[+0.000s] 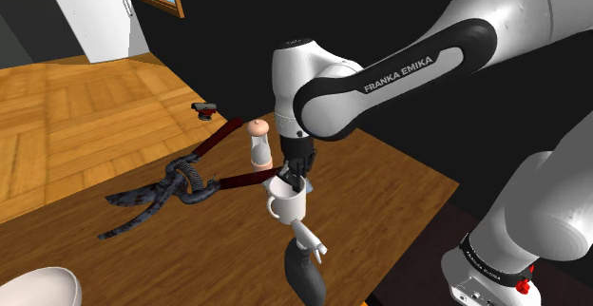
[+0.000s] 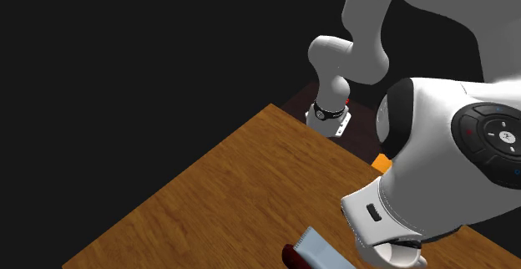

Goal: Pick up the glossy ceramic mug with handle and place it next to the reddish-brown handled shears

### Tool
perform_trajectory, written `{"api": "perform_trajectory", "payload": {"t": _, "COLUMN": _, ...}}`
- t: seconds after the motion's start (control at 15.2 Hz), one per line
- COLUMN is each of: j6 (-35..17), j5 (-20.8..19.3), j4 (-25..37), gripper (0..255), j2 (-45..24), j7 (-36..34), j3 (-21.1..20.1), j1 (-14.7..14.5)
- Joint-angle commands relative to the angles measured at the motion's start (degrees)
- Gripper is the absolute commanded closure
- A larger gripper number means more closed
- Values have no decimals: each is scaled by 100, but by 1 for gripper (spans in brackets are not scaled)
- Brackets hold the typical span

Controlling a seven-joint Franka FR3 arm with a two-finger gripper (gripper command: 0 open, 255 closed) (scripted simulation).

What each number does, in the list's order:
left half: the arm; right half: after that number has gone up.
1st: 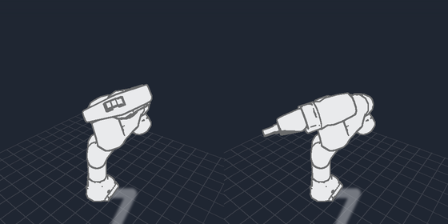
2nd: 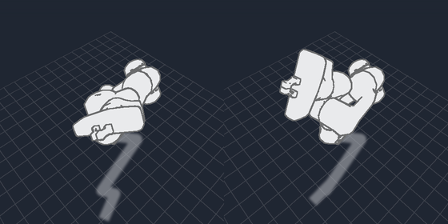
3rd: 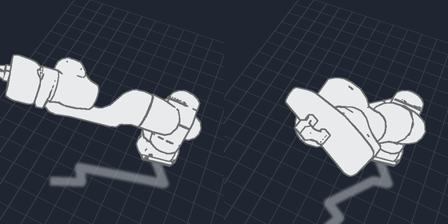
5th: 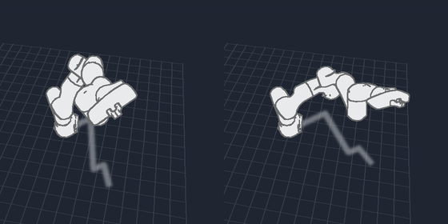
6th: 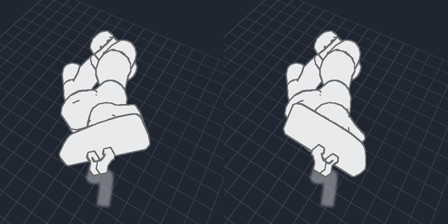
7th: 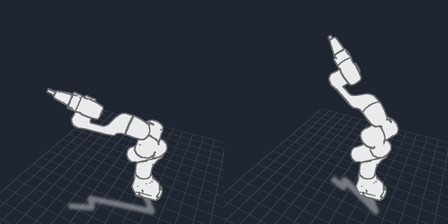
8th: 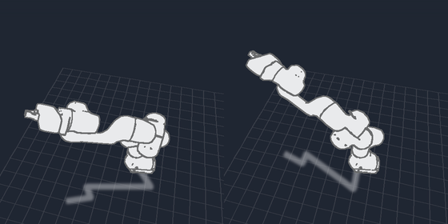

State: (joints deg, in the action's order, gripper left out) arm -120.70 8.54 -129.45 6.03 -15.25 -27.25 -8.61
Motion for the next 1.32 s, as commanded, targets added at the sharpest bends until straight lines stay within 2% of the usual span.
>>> {"api": "perform_trajectory", "payload": {"t": 0.0, "j6": -170, "j5": -29, "j4": -82, "gripper": 255, "j2": -89, "j7": -27, "j3": -21, "j1": -6}}
{"api": "perform_trajectory", "payload": {"t": 0.33, "j6": -561, "j5": -114, "j4": -263, "gripper": 255, "j2": -315, "j7": -76, "j3": -49, "j1": -10}}
{"api": "perform_trajectory", "payload": {"t": 0.86, "j6": -561, "j5": -114, "j4": -263, "gripper": 255, "j2": -315, "j7": -76, "j3": -49, "j1": -10}}
{"api": "perform_trajectory", "payload": {"t": 0.92, "j6": -561, "j5": -114, "j4": -263, "gripper": 0, "j2": -315, "j7": -76, "j3": -49, "j1": -10}}
{"api": "perform_trajectory", "payload": {"t": 1.25, "j6": -561, "j5": -115, "j4": -263, "gripper": 0, "j2": -316, "j7": -77, "j3": -49, "j1": -10}}
